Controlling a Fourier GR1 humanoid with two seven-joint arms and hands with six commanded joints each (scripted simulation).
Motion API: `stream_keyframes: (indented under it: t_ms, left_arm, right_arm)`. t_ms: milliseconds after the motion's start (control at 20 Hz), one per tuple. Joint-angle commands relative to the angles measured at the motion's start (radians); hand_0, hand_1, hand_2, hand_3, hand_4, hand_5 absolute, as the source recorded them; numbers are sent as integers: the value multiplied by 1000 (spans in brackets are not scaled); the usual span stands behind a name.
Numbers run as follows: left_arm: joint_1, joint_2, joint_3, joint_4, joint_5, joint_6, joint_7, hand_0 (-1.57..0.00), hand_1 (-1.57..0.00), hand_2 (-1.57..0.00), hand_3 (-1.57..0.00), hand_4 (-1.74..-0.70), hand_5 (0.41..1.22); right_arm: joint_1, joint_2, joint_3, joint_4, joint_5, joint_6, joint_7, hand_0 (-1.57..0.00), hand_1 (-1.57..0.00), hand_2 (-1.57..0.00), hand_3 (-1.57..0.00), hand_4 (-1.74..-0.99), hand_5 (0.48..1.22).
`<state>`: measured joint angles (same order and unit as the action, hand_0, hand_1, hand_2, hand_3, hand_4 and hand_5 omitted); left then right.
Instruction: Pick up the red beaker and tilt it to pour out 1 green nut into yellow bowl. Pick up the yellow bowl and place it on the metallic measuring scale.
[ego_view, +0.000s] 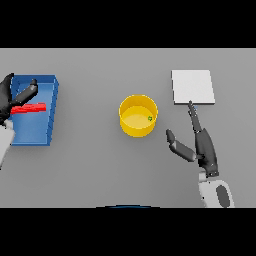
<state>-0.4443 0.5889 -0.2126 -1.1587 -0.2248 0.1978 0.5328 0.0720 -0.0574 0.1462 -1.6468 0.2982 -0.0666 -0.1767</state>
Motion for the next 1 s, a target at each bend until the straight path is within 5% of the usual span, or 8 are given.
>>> stream_keyframes:
  t_ms: [0, 150, 350, 550, 950]
  left_arm:
    - [0, -4, 2, 5, -1, 8, -6, -129, -106, -109, -102, -790, 649]
    - [-10, -10, -6, 5, -17, 26, -32, -65, -54, -55, -52, -763, 657]
    - [-3, -6, -5, -21, -3, 16, -49, -26, -21, -22, -21, -743, 664]
    - [-11, -5, -8, -4, -9, 16, -48, -10, -8, -8, -8, -733, 680]
    - [-19, 2, -10, 6, -9, 9, -39, -1, -1, -1, 0, -745, 704]
  right_arm:
    - [0, -15, -4, -14, 2, 5, 10, 1, 1, 1, 1, -1021, 640]
    - [-61, -73, 23, 5, 31, 75, 63, 1, 1, 1, 1, -1005, 669]
    - [-201, -220, 102, 43, 170, 189, 108, 1, 1, 1, 1, -1094, 677]
    - [-337, -306, 204, 104, 302, 280, 92, 1, 1, 1, 1, -1192, 677]
    - [-590, -392, 405, 272, 513, 400, -20, 1, 1, 1, 1, -1218, 707]
